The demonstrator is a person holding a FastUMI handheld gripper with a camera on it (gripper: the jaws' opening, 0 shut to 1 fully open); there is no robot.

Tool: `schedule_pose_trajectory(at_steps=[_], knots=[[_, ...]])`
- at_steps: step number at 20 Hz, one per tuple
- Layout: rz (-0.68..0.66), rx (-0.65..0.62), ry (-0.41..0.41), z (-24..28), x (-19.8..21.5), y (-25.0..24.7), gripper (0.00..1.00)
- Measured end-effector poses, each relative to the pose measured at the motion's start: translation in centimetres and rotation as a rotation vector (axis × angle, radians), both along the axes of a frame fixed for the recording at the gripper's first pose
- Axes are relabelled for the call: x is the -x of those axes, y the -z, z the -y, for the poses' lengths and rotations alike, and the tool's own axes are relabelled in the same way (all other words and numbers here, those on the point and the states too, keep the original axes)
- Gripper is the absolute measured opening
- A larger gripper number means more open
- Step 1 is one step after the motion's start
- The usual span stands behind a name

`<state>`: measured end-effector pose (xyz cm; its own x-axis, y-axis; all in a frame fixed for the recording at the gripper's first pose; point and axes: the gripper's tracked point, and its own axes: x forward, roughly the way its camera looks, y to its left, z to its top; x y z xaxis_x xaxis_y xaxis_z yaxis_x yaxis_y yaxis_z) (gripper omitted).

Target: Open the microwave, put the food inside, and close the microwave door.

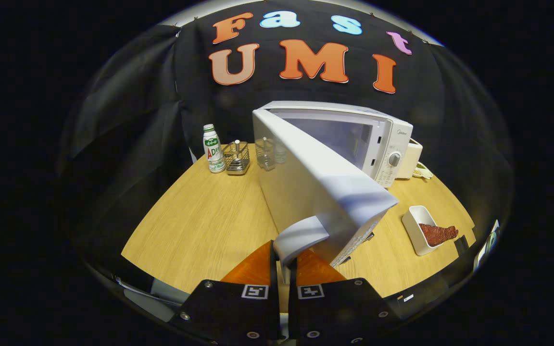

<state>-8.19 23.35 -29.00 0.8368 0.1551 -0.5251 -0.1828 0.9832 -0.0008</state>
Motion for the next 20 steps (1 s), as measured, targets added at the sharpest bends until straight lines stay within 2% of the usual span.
schedule_pose_trajectory(at_steps=[3,6,8,9,10,11,13,17,20], knots=[[-0.004,0.048,-0.027,-2.2,1.1,-0.1,0.07],[-0.013,0.041,-0.097,-4.3,3.2,-0.8,0.11],[-0.009,-0.005,-0.174,-6.0,5.0,-2.4,0.25],[0.006,-0.022,-0.208,-6.5,5.6,-3.4,0.42],[0.018,-0.038,-0.234,-6.8,6.2,-4.4,0.5],[0.027,-0.056,-0.254,-7.1,6.6,-5.2,0.67],[0.055,-0.09,-0.281,-6.8,7.0,-7.6,0.86],[0.133,-0.136,-0.257,-3.4,6.1,-11.9,0.97],[0.185,-0.166,-0.185,1.0,3.6,-14.5,0.98]])
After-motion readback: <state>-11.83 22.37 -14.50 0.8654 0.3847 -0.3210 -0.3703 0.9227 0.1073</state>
